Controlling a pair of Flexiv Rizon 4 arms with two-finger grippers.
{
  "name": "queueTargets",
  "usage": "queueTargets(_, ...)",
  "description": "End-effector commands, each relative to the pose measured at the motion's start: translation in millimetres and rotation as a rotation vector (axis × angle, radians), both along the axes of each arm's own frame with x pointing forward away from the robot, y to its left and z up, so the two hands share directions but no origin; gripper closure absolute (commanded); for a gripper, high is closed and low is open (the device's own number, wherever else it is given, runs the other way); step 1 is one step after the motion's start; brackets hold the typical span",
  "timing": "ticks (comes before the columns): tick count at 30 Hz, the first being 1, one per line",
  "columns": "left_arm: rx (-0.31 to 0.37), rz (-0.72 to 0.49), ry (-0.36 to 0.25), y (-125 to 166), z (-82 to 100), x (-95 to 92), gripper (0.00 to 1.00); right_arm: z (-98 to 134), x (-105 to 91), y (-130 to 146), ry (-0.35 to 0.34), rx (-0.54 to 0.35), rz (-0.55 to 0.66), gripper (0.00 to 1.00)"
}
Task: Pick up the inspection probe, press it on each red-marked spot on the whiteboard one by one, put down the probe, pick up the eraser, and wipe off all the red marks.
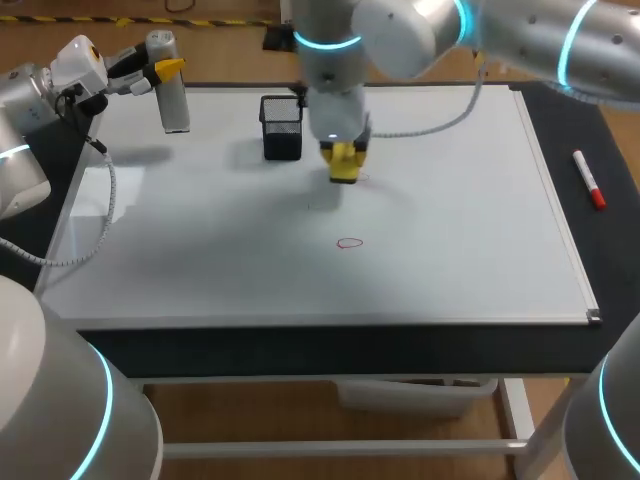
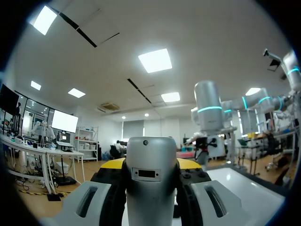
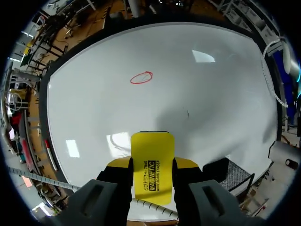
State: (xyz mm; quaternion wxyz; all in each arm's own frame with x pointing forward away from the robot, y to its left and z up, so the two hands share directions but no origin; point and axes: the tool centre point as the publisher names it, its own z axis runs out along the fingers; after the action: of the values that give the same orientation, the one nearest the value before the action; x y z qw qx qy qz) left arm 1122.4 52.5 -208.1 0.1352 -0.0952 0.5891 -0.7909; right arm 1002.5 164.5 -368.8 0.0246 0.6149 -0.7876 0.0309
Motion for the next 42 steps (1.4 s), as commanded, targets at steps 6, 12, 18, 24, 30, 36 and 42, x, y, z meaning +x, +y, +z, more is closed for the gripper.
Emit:
queueTargets(6,-0.001,0.001,-0.002,0,0.7,0.1,1.00,13,1.3,-93,-0.016,0.023,-0.133,1.00)
queueTargets(12,-0.001,0.001,-0.002,0,0.7,0.1,1.00,18,6.2,-141,-0.026,0.014,-0.236,1.00)
queueTargets(18,-0.001,0.001,-0.002,0,0.7,0.1,1.00,21,8.8,-183,-0.029,0.004,-0.311,1.00)
queueTargets(24,-0.001,0.001,-0.002,0,0.7,0.1,1.00,20,11.0,-214,-0.026,0.024,-0.372,1.00)
queueTargets(30,-0.001,0.001,-0.002,0,0.7,0.1,1.00,15,13.0,-235,-0.010,0.057,-0.417,1.00)
queueTargets(36,-0.001,0.001,-0.002,0,0.7,0.1,1.00,13,15.8,-245,-0.006,0.071,-0.439,1.00)
queueTargets(42,-0.001,0.001,-0.002,0,0.7,0.1,1.00,12,20.4,-247,-0.007,0.077,-0.434,1.00)
